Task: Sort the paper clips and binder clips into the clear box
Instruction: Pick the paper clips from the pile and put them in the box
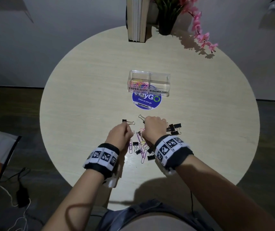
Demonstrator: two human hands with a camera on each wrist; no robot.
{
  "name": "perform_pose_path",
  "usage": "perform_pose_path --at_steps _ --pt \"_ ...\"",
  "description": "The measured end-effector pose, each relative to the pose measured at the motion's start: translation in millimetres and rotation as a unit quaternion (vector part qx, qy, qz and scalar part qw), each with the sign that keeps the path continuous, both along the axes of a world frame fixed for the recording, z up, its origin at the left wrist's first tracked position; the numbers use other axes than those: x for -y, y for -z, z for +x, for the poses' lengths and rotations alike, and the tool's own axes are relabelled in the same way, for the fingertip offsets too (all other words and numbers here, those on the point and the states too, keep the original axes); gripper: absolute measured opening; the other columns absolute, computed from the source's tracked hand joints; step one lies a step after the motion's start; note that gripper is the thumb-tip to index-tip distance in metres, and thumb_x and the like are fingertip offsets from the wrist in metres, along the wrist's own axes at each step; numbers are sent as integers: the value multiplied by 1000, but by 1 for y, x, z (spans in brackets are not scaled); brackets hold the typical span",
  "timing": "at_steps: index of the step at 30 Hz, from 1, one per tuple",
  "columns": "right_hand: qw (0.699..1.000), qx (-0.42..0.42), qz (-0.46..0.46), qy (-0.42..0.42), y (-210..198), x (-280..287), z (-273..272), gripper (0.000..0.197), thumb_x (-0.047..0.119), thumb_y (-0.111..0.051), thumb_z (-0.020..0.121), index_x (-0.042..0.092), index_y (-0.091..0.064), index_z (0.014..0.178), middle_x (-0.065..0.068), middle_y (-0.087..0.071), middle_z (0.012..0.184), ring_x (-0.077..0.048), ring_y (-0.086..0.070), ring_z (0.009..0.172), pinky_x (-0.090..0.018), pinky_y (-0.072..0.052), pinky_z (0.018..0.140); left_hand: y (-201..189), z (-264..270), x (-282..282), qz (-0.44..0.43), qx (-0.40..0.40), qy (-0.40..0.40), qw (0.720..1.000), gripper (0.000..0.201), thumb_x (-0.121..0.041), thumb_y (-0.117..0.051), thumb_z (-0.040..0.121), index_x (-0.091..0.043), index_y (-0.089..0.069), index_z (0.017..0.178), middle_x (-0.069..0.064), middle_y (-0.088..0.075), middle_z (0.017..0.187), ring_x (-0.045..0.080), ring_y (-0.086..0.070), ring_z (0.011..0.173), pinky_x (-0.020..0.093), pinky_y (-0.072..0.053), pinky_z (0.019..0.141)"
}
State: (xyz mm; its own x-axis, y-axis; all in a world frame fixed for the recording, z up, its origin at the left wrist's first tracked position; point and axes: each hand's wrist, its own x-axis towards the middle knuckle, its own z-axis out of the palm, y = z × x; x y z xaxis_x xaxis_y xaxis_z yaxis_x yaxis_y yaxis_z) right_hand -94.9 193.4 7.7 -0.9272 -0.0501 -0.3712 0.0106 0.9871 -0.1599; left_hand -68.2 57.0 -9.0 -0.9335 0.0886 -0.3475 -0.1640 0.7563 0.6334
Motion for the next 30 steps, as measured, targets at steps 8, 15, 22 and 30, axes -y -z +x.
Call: perform_pose_path --at_steps 8,15,22,30 --pt "1000 14 -6 20 9 5 8 25 12 -61 86 8 -58 111 -12 -64 115 -30 -51 115 -40 -38 96 -8 14 41 45 53 9 998 13 -25 -52 88 -18 -52 99 4 -62 82 24 -59 81 38 -47 77" --pt "997 -12 -8 -75 5 0 18 16 10 -57 84 8 -62 99 -11 -68 101 -30 -58 101 -38 -41 90 8 28 25 -69 0 83 994 16 -28 -62 83 -20 -49 82 -1 -52 87 21 -50 87 38 -46 78" --pt "901 -4 -394 181 -53 -20 -63 9 -5 -58 85 5 -57 84 -8 -60 76 -20 -63 65 -29 -54 58 2 27 25 14 24 8 1000 15 -20 -62 82 -20 -49 74 4 -64 86 24 -56 84 40 -47 77" --pt "929 -62 -336 140 -51 0 -160 14 0 -56 89 2 -68 96 -20 -69 108 -32 -69 92 -31 -55 78 -36 -14 10 113 -12 -81 990 5 -23 -63 84 -21 -59 82 1 -69 84 16 -65 78 28 -51 72"
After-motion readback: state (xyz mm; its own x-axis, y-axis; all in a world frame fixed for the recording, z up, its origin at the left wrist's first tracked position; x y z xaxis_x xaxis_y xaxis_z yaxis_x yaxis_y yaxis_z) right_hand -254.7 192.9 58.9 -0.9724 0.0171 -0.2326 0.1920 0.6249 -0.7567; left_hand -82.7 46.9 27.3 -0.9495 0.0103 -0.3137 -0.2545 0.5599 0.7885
